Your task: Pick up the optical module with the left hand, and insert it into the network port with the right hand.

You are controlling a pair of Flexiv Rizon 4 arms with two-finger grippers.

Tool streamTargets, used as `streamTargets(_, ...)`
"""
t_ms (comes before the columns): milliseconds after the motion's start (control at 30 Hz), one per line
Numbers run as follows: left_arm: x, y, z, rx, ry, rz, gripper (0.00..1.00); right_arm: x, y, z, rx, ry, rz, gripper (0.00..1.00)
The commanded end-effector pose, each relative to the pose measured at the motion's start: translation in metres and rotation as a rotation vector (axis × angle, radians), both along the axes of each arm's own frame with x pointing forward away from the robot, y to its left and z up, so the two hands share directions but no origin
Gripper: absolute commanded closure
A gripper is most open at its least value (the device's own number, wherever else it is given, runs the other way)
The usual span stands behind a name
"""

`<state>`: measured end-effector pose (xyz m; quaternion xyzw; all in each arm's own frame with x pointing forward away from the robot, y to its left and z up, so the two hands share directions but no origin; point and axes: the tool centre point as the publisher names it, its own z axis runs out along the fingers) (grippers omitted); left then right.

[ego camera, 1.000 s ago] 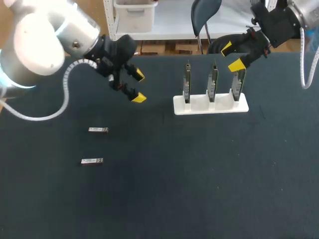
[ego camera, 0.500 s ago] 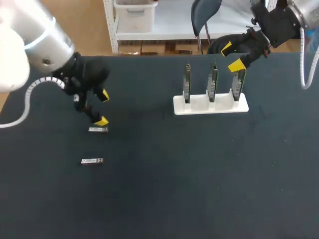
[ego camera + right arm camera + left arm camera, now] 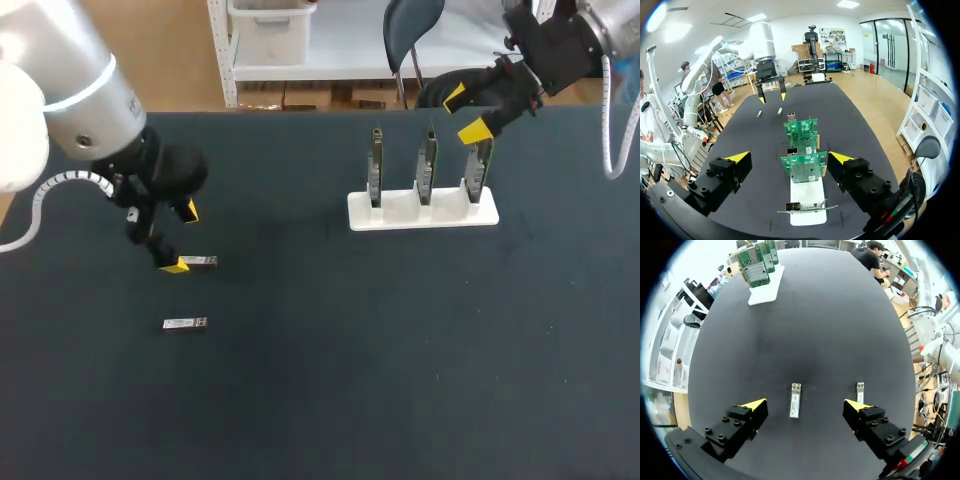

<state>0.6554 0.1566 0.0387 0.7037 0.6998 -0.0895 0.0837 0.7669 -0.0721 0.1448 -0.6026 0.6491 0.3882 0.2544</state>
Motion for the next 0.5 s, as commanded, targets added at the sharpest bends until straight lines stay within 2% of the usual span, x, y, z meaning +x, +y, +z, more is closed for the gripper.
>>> streamTargets(33,0.006,0.0,-0.007,0.024,0.011,0.001,0.0,-0.002,0.0,0.0,-0.001,-0.005,-0.004,0.0)
streamTargets(300,0.002,0.001,-0.026,0.061,0.02,0.02,0.0,-0.002,0.0,0.0,-0.001,-0.005,-0.004,0.0)
streamTargets(500,0.0,0.001,-0.032,0.09,0.02,0.021,0.0,-0.002,0.0,0.0,-0.001,-0.005,-0.004,0.0)
